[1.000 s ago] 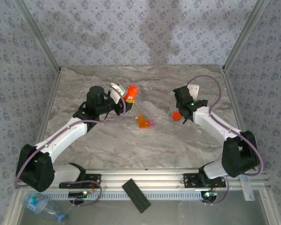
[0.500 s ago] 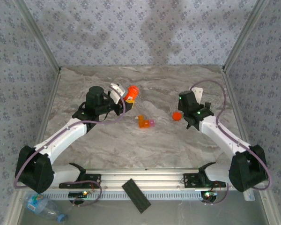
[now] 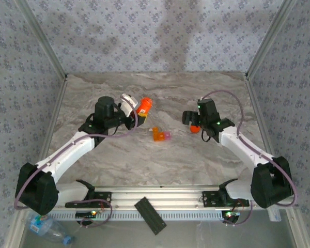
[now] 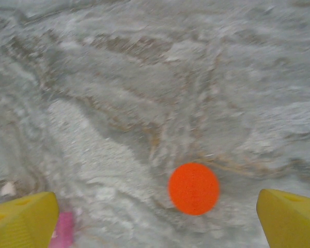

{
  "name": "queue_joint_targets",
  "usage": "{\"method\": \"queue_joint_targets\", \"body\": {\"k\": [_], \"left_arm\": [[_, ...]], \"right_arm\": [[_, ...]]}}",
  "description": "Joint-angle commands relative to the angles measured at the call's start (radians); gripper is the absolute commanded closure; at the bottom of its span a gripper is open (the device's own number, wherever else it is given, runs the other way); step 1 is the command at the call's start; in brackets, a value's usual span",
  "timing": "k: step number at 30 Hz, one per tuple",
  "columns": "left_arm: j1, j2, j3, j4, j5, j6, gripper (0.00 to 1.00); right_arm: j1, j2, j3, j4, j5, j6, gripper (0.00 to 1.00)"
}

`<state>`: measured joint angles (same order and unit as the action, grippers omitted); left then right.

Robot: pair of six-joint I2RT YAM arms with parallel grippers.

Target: Sort the pills into containers

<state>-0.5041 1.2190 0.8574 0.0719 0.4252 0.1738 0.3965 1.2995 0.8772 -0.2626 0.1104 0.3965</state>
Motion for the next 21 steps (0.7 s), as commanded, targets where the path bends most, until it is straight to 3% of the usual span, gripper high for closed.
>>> {"method": "queue_joint_targets", "body": {"k": [1, 10, 21], "left_arm": [[-0.007, -0.031, -0.019, -0.028, 0.013, -0.012, 1.00], [-0.045, -0.019, -0.098, -0.015, -0.025, -0.063, 1.00], [-0.097, 0.019, -0.148, -0.050, -0.074, -0.131, 1.00]], "right_arm": [[0.015, 0.032, 0.008, 0.064, -0.141, 0.049, 0.00], [0.078, 0.164, 0.046, 0.100, -0.212, 0.051, 0.00], [0.098, 0.345, 0.128, 0.058, -0.293, 0.035, 0.20]]}}
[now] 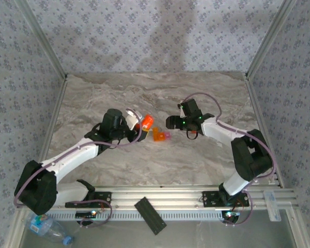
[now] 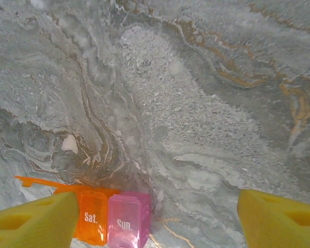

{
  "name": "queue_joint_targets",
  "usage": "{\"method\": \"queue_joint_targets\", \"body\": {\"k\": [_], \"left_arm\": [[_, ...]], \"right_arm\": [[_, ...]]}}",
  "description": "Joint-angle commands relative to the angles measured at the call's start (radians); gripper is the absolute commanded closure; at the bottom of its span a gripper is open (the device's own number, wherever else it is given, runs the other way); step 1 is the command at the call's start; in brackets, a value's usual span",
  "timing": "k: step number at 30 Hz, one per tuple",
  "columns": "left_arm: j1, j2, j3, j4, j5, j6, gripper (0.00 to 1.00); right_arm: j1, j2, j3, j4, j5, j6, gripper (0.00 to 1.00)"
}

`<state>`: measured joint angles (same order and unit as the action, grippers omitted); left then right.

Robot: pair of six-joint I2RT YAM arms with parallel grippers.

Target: Sort the pills into containers

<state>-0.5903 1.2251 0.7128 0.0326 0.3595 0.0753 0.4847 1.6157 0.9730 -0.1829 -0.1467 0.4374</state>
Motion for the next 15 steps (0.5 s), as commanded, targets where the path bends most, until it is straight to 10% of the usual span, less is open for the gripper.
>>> {"method": "queue_joint_targets", "body": {"k": [1, 15], "left_arm": [[-0.017, 0.019, -0.005, -0.022, -0.008, -0.036, 1.00], [-0.067, 0.158, 0.037, -0.133, -0.042, -0.038, 1.00]], "right_arm": [[0.011, 0.037, 0.033, -0.022, -0.038, -0.006, 0.21], [0.031, 0.072, 0.030, -0.076, -0.051, -0.074, 0.26]]}}
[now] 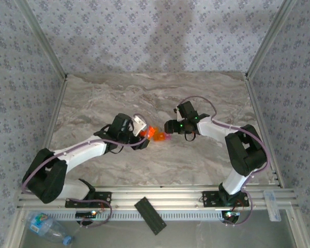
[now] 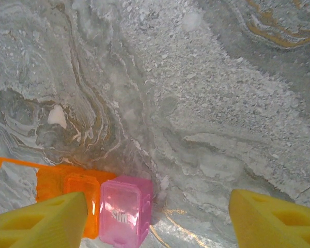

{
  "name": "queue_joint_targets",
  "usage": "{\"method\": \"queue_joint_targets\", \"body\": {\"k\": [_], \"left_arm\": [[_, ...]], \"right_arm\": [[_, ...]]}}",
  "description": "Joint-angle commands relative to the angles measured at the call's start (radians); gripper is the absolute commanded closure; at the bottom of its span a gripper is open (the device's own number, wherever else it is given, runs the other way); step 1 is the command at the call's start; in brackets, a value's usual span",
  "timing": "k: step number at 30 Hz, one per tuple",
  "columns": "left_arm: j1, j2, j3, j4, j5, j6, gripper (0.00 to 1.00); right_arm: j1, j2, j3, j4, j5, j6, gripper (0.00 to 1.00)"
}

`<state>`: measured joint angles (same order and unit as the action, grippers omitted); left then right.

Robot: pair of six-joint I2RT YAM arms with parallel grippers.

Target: Sort the pills into containers

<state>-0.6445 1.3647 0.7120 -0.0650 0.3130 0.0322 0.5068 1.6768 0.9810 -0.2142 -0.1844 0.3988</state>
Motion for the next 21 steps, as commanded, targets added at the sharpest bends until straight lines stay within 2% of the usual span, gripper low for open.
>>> {"method": "queue_joint_targets", "body": {"k": [1, 12, 21], "left_arm": [[-0.018, 0.028, 0.042, -0.039, 0.006, 0.010, 1.00], [-0.050, 0.086, 0.059, -0.018, -0.006, 0.022, 1.00], [-0.049, 0.111, 0.104, -0.096, -0.023, 0.047, 1.00]], "right_arm": [[0.009, 0.012, 0.021, -0.047, -0.011, -0.038, 0.27], [0.019, 0.027, 0.012, -0.036, -0.023, -0.035, 0.27], [0.023, 0.025, 0.008, -0.032, -0.023, -0.029, 0.26]]}}
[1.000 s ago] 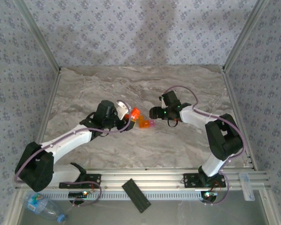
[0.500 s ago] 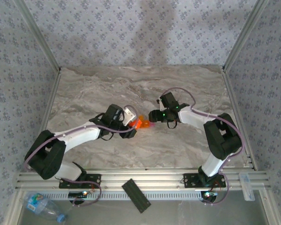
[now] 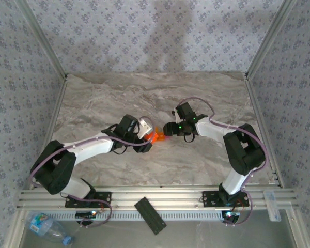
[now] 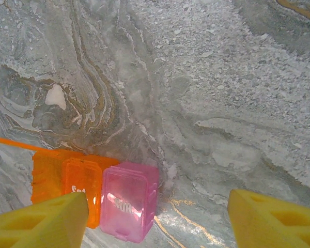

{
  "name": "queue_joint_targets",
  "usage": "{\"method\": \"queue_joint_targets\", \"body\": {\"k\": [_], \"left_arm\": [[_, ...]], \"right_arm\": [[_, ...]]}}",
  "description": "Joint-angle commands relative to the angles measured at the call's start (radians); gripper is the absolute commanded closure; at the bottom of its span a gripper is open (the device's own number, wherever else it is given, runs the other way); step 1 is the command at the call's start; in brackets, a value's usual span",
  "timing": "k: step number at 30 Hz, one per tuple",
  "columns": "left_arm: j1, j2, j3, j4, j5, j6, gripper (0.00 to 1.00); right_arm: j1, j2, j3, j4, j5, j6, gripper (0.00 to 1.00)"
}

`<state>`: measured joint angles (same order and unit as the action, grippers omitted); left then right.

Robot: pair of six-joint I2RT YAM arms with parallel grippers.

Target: Sort the pills into containers

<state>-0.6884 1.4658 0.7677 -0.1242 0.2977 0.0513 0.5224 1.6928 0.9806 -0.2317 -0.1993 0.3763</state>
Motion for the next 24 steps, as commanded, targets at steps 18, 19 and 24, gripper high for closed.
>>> {"method": "queue_joint_targets", "body": {"k": [18, 19, 24], "left_arm": [[-0.004, 0.102, 0.193, -0.229, -0.028, 0.094, 1.00], [-0.004, 0.106, 0.199, -0.234, -0.029, 0.098, 1.00], [-0.004, 0.119, 0.218, -0.258, -0.037, 0.112, 1.00]], "right_arm": [[0.007, 0.009, -0.003, -0.036, 0.042, -0.025, 0.20], [0.008, 0.010, -0.002, -0.037, 0.043, -0.025, 0.20], [0.006, 0.015, 0.000, -0.049, 0.059, -0.027, 0.20]]}}
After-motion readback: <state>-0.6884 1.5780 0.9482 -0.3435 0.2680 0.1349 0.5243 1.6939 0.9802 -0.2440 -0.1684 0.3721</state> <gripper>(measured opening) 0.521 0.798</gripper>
